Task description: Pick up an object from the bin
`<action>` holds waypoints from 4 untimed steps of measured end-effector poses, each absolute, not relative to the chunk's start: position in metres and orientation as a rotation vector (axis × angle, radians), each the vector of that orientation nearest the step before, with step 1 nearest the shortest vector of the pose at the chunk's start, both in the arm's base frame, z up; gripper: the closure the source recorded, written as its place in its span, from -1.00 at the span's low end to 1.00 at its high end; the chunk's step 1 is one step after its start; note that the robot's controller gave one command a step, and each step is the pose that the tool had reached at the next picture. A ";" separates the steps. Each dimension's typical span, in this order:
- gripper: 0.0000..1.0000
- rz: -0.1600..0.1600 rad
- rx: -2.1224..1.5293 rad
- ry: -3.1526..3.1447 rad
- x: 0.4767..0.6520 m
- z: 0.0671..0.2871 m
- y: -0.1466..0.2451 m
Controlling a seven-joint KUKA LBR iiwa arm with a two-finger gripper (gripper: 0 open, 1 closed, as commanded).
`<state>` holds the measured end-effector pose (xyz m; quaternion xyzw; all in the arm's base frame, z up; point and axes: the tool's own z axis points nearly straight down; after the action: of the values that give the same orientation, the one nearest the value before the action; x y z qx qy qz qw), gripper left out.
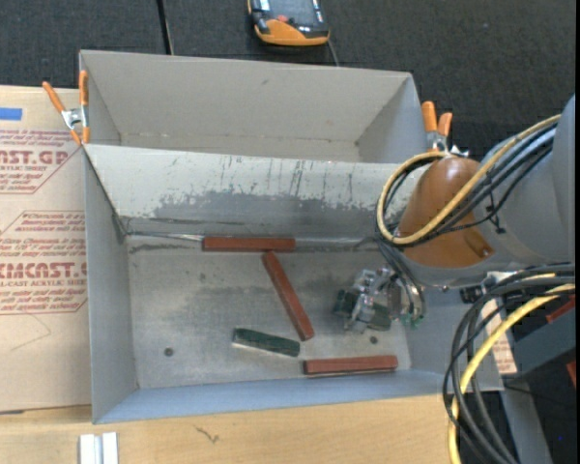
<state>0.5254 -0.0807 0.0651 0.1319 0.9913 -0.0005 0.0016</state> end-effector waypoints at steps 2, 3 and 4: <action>1.00 -0.001 0.413 3.113 0.525 0.072 -0.080; 1.00 0.000 0.414 3.116 0.524 0.077 -0.080; 1.00 0.000 0.413 3.115 0.524 0.084 -0.080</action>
Offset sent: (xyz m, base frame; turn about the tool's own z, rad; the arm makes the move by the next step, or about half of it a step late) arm -0.0001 0.0000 0.0097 0.0000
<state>0.5245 -0.0801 0.0840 0.1315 0.9913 0.0001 -0.0006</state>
